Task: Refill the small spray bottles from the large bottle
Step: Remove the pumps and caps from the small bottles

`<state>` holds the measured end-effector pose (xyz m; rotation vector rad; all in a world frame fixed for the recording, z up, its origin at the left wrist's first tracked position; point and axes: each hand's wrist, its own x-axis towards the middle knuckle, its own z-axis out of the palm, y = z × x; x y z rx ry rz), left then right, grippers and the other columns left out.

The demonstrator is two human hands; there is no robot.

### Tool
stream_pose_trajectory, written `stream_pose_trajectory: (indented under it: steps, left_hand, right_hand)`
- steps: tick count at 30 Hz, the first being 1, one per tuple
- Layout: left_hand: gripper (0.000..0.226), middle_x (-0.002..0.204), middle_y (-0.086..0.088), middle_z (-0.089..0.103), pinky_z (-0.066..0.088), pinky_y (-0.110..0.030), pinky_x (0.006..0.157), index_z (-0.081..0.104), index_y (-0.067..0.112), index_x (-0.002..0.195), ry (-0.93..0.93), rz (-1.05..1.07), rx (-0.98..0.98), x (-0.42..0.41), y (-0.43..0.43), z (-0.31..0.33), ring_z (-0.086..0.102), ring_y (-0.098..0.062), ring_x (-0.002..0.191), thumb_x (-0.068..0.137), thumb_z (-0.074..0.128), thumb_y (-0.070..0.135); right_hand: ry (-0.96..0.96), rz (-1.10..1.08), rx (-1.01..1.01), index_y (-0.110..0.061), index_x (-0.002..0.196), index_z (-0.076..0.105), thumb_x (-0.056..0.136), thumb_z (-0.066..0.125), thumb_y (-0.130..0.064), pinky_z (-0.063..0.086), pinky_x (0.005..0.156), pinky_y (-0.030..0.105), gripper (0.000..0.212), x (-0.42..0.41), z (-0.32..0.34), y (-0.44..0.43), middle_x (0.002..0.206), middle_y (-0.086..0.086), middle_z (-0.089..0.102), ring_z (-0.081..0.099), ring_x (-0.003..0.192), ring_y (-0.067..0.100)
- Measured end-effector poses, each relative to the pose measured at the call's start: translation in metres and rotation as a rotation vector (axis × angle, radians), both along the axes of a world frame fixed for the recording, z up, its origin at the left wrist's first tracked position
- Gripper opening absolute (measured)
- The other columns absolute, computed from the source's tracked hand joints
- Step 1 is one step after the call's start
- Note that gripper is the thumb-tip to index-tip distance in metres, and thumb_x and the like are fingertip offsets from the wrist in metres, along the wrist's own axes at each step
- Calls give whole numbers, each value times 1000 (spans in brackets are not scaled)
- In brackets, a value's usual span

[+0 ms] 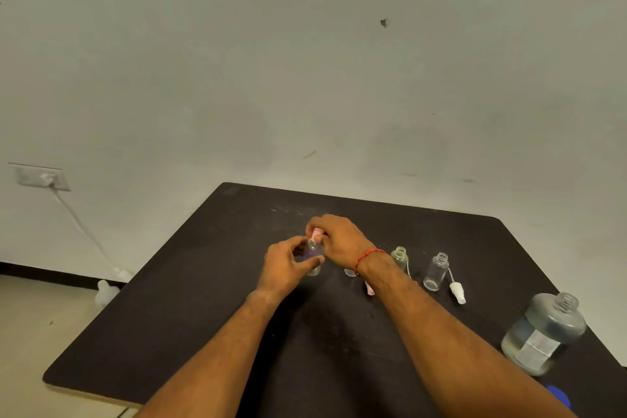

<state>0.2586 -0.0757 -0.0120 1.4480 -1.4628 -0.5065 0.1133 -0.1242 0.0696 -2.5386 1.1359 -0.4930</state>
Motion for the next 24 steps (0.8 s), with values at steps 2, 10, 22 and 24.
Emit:
stream_pose_trajectory:
  steps: [2,10,22,24]
  left_hand:
    - [39,97,11,73,57,-21,84,72,21,114,6,26,-21,0,1,1,68,-3,92,78,84,30]
    - [30,97,14,72,56,-19,85,72,23,112,5,35,-56,-6,2,5,67,1,92,83,80,26]
    - [44,103,15,70,53,-19,89,68,25,119,8,49,-11,-1,4,-1,65,-1,98,79,83,34]
    - [45,103,17,69,52,-16,88,68,25,120,-4,51,-8,-2,4,-1,64,2,98,79,83,34]
  right_hand:
    - [-18,38,41,-34,111,63,82,66,-14,48,93,30,35,2,1,2,111,-3,56,53,102,14]
    - [31,-185,-16,-20,93,61,86,62,-24,54,78,36,8,13,10,4,95,2,62,58,87,21]
    - [31,-188,1,-20,92,65,86,67,-28,53,75,31,11,14,13,4,92,0,65,60,86,17]
    - [44,-146,0,-22,93,67,81,69,-15,51,76,29,14,13,16,6,99,0,64,58,89,16]
